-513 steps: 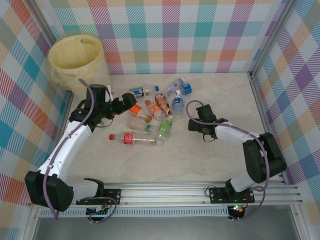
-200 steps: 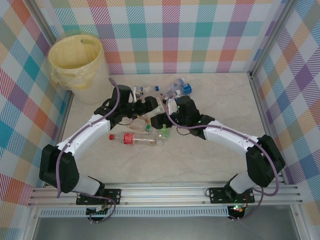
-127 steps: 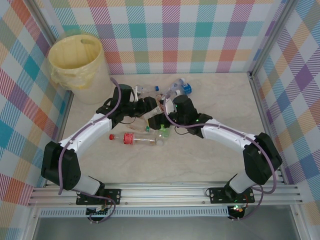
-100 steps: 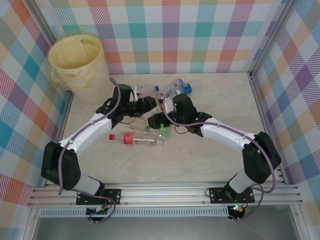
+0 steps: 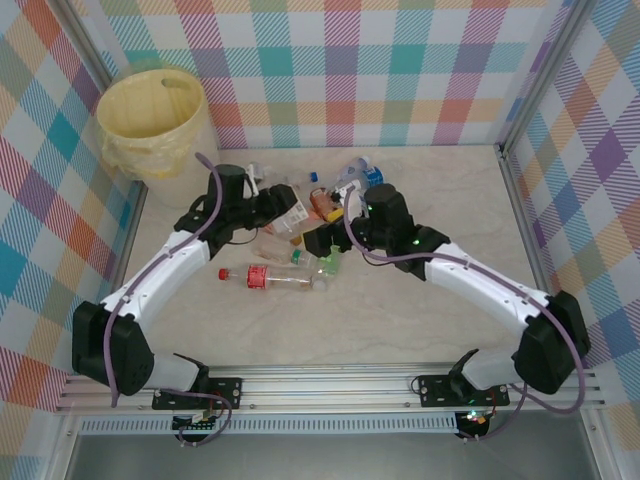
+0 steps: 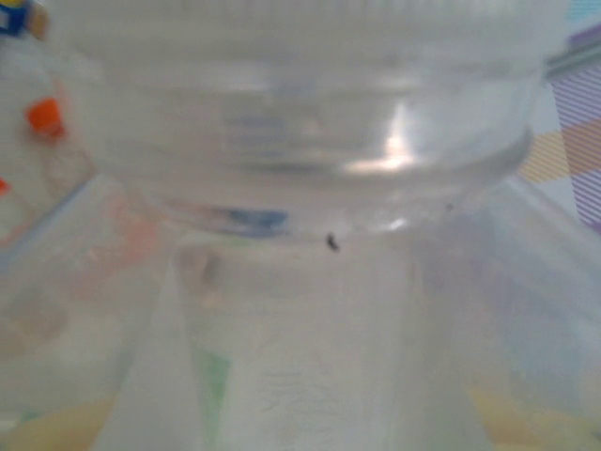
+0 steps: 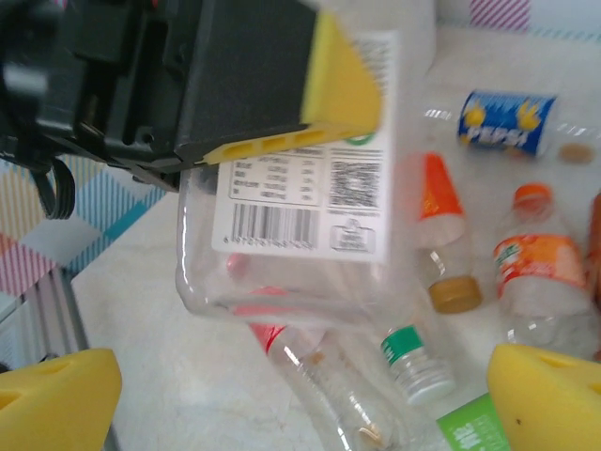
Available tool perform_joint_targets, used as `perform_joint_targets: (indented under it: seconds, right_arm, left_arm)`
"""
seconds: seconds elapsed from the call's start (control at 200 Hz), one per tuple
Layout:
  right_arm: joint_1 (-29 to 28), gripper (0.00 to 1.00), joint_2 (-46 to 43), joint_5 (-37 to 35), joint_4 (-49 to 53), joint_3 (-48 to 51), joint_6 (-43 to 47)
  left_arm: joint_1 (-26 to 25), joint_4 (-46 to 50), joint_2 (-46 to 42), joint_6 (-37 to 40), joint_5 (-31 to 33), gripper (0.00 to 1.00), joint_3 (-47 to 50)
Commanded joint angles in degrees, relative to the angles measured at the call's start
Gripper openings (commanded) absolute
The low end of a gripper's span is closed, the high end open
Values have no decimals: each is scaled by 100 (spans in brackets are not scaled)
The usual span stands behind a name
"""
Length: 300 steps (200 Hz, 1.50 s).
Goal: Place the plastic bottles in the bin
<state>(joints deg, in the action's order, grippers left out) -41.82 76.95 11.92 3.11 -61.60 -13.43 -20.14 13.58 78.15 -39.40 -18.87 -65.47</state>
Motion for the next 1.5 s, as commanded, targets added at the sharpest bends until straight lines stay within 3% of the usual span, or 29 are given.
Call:
perform_joint_targets:
  seconds: [0.0,0.235,0.565,0.835,0.985,1.135,1.495]
  right_arm:
    - [-6,100,-374,-966,-302,282,-95]
    - [-1,100,-850,-2588,-422,721,-726]
    - [8,100,-1305,-3217,-116,1006,-890]
    - [16,100,-1715,-3581,-124,1350,-977]
    - [26,100,-1943,-3607,-315,1574,-934]
    - [30,100,-2066,-3574,-349,1624,-811]
    - [34,100,-2100,-3513,-96,1546,-797]
  left_arm:
    - [306,442,-237,382,595,53,-434]
    - [656,-76,48,353,1989,53,-1193]
    - [755,-1233,597,296,3726,52,-1817]
    - [1048,-2227,958,1190,4937,53,-2329]
    - [1321,-2477,1367,1773,5164,53,-2654]
    - [1721,-2315,1667,1861,5185,53,-2940]
    - [2463,-1439,2380,2384,4372,53,-3899]
